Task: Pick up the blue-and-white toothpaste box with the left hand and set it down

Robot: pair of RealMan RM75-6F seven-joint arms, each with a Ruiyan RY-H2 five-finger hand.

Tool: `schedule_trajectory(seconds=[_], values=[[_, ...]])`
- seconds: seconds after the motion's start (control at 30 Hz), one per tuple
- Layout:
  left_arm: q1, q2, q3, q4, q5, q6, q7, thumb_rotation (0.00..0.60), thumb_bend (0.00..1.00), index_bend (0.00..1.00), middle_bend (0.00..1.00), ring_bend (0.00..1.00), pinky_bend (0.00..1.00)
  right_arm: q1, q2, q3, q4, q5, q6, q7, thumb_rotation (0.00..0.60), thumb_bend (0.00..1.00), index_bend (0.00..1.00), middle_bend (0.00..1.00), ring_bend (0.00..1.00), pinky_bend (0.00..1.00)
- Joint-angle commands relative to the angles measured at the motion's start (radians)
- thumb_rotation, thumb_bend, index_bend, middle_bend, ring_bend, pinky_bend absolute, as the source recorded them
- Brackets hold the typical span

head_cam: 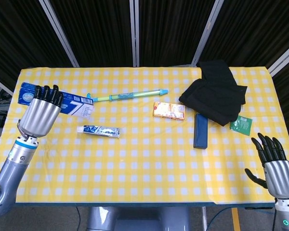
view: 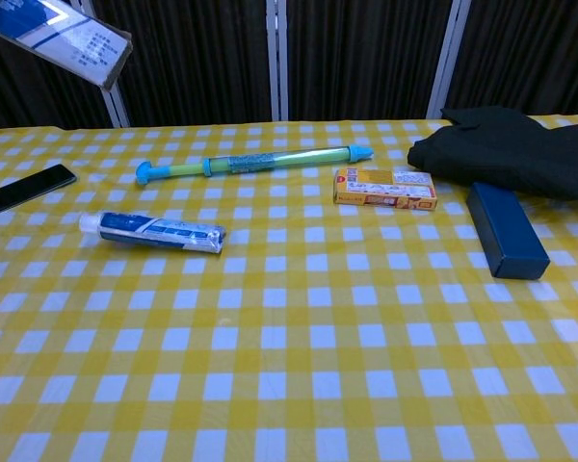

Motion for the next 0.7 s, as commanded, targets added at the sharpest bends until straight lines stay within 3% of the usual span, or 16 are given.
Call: schedule_trajectory(seconds=[0.03,0.3,0.57,0.63,0.7], values=[[0.017,0.023,-0.011,-0.031,-0.006,0.000,-0.035,0.600,0.50,0.41,0.23,0.28,0.34,0.001,-0.001,-0.001,0.000,0.000,-0.002,-0.003,0.600,0.09,0.07,0.00,0.00,0.00],[0.024,-0.055,-0.001,-0.123,-0.171,-0.133,-0.142,0.600,0.48,0.42,0.24,0.28,0.34,-0.001,0.002,-0.003,-0.006,-0.005,0.000,-0.007,0.600,0.09,0.07,0.00,0.00,0.00],[0.018,-0.220,0.017,-0.133,-0.281,-0.216,-0.248,0.600,0.48,0.38,0.22,0.26,0.33,0.002,0.003,-0.002,-0.005,0.005,-0.012,-0.001,0.600,0.09,0.07,0.00,0.00,0.00],[0.019,-0.249,0.023,-0.134,-0.293,-0.231,-0.276,0.600,0.45,0.33,0.16,0.21,0.28,0.002,0.004,-0.002,-0.005,0.005,-0.012,0.000,0.600,0.09,0.07,0.00,0.00,0.00],[0.019,-0.260,0.029,-0.129,-0.293,-0.236,-0.286,0.600,0.37,0.22,0.06,0.11,0.14,0.002,0.005,-0.002,-0.006,0.005,-0.012,0.002,0.600,0.09,0.07,0.00,0.00,0.00]])
